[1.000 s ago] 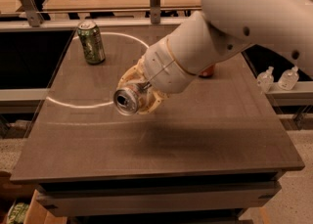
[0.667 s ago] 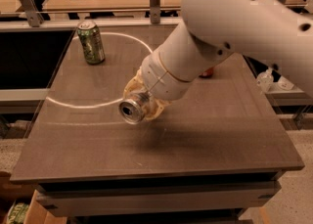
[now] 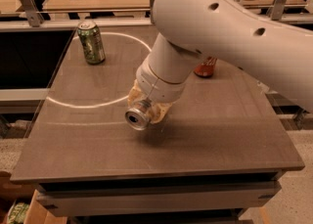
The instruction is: Knock redbull can over
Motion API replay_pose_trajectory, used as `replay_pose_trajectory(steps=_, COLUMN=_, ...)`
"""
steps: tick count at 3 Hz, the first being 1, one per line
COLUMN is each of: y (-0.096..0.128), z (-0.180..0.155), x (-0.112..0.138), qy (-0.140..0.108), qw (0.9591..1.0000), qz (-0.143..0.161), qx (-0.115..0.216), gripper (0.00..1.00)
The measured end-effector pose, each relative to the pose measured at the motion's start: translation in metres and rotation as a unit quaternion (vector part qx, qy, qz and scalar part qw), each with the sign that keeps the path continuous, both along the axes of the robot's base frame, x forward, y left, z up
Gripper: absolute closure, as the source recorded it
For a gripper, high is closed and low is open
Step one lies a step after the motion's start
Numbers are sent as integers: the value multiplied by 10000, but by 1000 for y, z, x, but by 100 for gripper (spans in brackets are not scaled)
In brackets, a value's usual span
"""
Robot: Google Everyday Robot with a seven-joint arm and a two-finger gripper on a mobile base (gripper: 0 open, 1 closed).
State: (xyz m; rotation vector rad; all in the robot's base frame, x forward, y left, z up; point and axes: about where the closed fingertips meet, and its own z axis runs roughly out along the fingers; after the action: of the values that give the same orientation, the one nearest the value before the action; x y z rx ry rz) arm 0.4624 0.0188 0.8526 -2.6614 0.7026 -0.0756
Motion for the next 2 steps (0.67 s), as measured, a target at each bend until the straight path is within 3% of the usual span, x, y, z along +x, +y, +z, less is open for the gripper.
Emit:
replay_pose_trajectory(steps=1, y=-3, z=-8, x=2, qy=146, qw=9993, qz=166, qx=-307, gripper=100)
replay_pose_trajectory(steps=2, y=-4, z=-13, x=4, qy=197, qw=9978, qz=199, qx=-595, gripper=82)
